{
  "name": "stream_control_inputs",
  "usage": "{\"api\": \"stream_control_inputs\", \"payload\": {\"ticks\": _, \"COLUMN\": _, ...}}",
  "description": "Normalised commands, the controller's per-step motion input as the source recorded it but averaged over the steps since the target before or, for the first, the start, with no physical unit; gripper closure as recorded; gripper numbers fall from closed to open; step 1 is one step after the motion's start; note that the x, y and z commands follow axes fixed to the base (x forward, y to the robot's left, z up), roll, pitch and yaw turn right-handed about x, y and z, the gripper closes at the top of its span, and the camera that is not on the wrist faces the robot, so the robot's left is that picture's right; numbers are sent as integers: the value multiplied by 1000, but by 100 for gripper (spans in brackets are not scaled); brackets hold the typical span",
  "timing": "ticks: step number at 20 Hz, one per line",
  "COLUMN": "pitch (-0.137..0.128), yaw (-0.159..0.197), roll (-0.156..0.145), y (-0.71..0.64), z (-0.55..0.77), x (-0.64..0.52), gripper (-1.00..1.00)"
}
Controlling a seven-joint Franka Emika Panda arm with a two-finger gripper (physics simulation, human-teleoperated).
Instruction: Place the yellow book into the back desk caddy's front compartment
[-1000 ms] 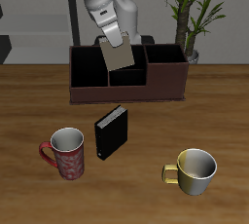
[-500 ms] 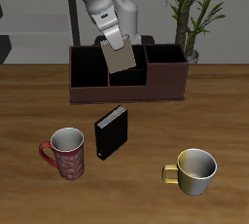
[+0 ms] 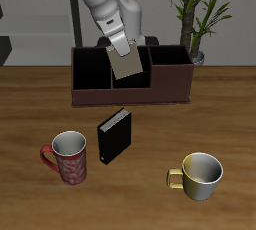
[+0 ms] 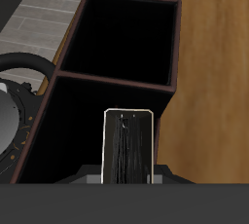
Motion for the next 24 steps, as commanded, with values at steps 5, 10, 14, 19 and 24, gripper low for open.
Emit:
{"api": "stream_control_inputs", "payload": {"ticks": 5, "pitch": 6, "yaw": 12, "roll": 6, "y": -11, "z": -157, "x": 1, "gripper": 100}}
{"api": "stream_control_inputs", "payload": {"ticks": 10, "pitch": 8, "yaw": -19, "roll": -7, "y": 7, "z": -74, "x": 48, "gripper": 100}}
{"api": "stream_control_inputs", "payload": {"ticks": 14, "pitch": 8, "yaw": 3, "roll": -3, "y": 23, "z": -68, "x": 49, "gripper": 100}}
{"api": "stream_control_inputs", "payload": {"ticks": 19, "pitch": 1, "yaw": -10, "roll": -4, "y": -16, "z": -66, "x": 39, "gripper": 100}}
{"api": "stream_control_inputs", "payload": {"ticks": 24, "pitch": -2, "yaw": -23, "roll": -4, "y": -23, "z": -74, "x": 96, "gripper": 100}}
